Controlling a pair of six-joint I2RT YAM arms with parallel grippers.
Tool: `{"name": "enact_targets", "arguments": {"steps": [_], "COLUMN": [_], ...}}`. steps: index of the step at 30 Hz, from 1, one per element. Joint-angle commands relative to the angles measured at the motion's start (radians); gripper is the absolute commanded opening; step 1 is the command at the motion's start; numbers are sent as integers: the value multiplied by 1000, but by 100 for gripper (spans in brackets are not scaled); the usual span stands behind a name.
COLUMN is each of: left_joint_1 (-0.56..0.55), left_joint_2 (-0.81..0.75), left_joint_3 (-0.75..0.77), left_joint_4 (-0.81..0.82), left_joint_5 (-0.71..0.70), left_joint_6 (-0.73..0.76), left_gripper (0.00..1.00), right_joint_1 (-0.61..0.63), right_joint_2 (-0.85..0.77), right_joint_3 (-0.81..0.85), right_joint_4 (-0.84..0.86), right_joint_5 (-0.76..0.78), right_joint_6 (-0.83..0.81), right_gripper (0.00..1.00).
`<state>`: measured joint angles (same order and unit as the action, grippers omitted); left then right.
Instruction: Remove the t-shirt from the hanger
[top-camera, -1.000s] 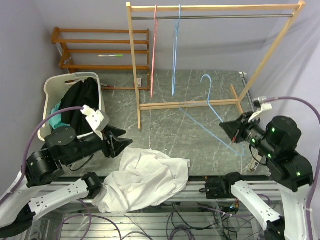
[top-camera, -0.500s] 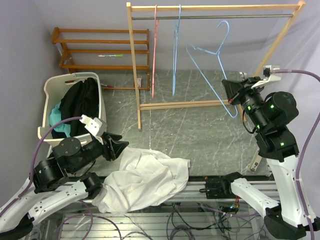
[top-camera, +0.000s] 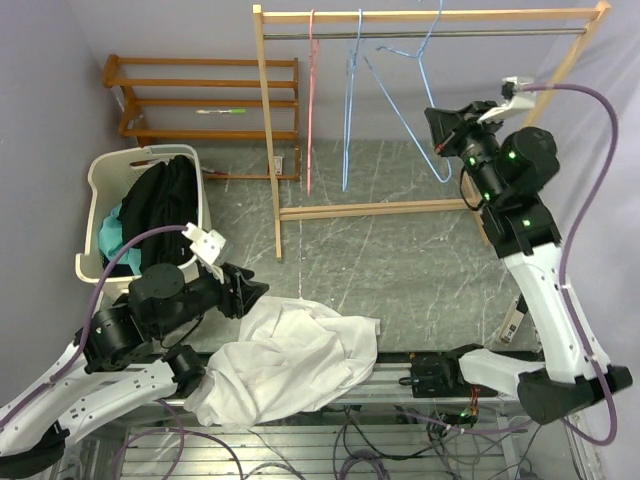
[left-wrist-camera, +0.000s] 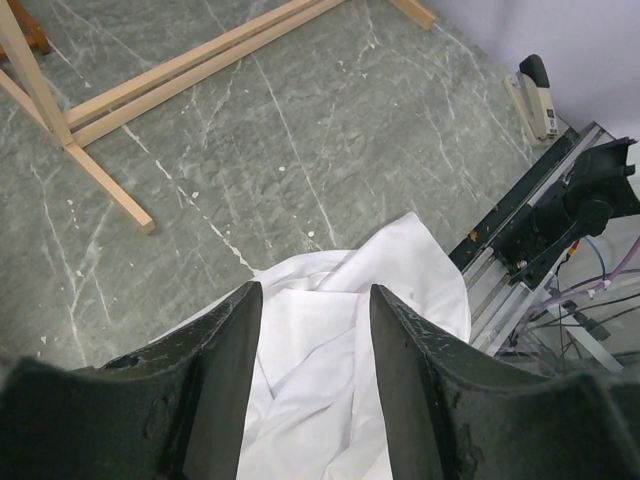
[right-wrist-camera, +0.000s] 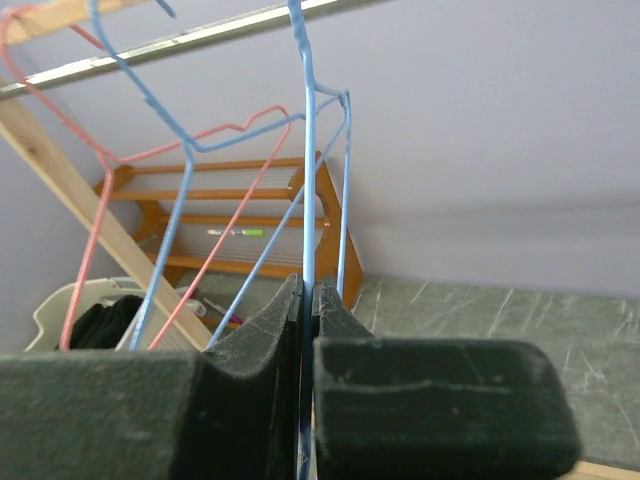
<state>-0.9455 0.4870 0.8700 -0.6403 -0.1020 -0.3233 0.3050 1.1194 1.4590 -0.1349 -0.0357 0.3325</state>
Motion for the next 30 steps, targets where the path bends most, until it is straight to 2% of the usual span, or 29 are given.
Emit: {"name": "enact_targets", "arguments": {"steps": [1,7,8,11,13,14,17,22,25,28,30], "left_joint_1": [-3,-3,-3,-3,-4,-4,-3,-4,-4,-16,-92], "left_joint_2": [-28,-37,-33,-18,-6,2,33,146,284,458,513], "left_joint_3": [-3,-5,-4,-4,-6,-6,-7,-11,-11,-6,-13], "left_joint_4": [36,33,33,33,36,36,39,57,53,53,59], "left_joint_5": [-1,-13,-13,-9,-5,-5,6,35,89,168,108], "left_joint_6": [-15,-19,-19,-17,-17,-17,-17,-28,-104,-203,-277], "left_gripper": [58,61,61,65,72,76,79,79,77,69,68], "right_joint_1": [2,3,2,2,2,3,3,2,2,3,2], "right_joint_2": [64,19,-7,-96,-154,-194,-301,-541,-663,-730,-751], "right_joint_3": [25,-58,-83,-138,-162,-176,-241,-432,-529,-573,-563], "right_joint_4": [72,66,62,11,-51,-92,-218,-394,-469,-507,-509], "right_joint_5": [7,-36,-42,-67,-83,-92,-109,-77,-51,-22,-20], "right_joint_6": [18,37,38,36,30,25,18,30,31,35,29], "right_gripper": [0,0,6,35,95,99,100,100,100,100,100]}}
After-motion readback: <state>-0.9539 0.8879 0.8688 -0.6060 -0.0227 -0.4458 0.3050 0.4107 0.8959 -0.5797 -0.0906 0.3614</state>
